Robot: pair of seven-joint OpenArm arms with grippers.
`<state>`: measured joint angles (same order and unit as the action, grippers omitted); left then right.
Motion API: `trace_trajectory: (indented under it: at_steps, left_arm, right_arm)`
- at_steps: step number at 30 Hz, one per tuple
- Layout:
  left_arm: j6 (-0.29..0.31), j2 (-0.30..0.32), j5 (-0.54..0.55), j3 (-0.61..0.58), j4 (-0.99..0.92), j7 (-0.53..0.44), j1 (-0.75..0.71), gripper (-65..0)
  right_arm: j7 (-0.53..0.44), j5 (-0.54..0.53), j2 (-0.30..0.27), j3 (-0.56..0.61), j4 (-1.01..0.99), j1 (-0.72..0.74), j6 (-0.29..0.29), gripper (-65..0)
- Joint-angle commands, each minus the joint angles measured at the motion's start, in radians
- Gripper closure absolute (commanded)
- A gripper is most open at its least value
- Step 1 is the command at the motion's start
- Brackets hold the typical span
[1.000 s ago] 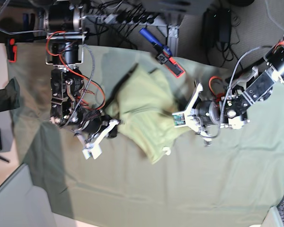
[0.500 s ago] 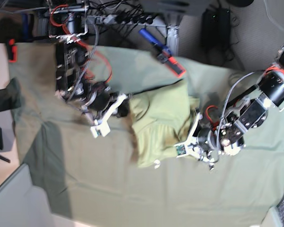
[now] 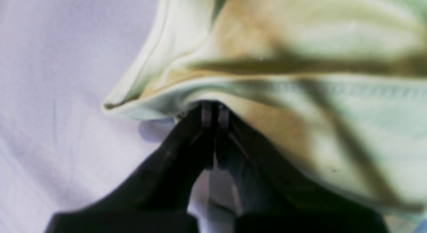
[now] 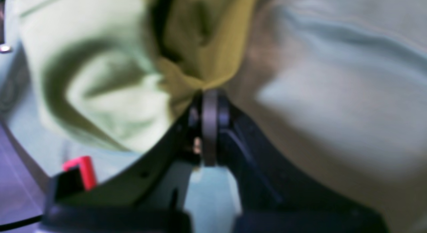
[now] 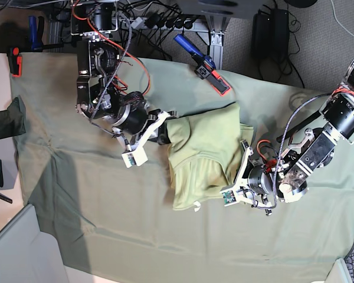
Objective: Fold the T-shirt properly
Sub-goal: 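Grasp the bundle edges with both grippers and square it up, then release the bundle and lift both grippers away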
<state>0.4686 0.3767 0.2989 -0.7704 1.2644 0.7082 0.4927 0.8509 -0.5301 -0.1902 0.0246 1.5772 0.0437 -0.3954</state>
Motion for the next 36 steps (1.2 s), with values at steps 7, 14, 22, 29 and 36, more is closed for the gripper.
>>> trace_trajectory:
  at_steps: [7,14,22,29,36]
  left_arm:
    - [0.083,0.003,0.142,0.242,0.063,0.087,0.033,-0.1]
    - [0.158,0.055,0.332,0.44,0.066,0.18,0.026,-0.1]
    - [0.206,0.174,0.418,0.547,0.098,0.217,-0.071,-0.1]
    - [0.205,0.262,0.427,0.649,0.249,0.218,-0.243,-0.1]
    - [0.229,0.291,0.515,0.884,0.392,0.281,-0.456,-0.1]
  right_arm:
    - [-0.012,0.028,0.005,-0.014,0.033,0.014,-0.062,0.0]
    - [-0.015,0.048,-0.003,-0.15,0.039,0.014,-0.061,0.0]
    - [-0.049,0.01,-0.01,-0.176,0.037,0.02,-0.062,0.0]
    - [-0.046,0.011,0.021,-0.035,0.037,0.031,-0.062,0.0]
    - [-0.033,0.052,0.038,-0.007,0.039,0.031,-0.062,0.0]
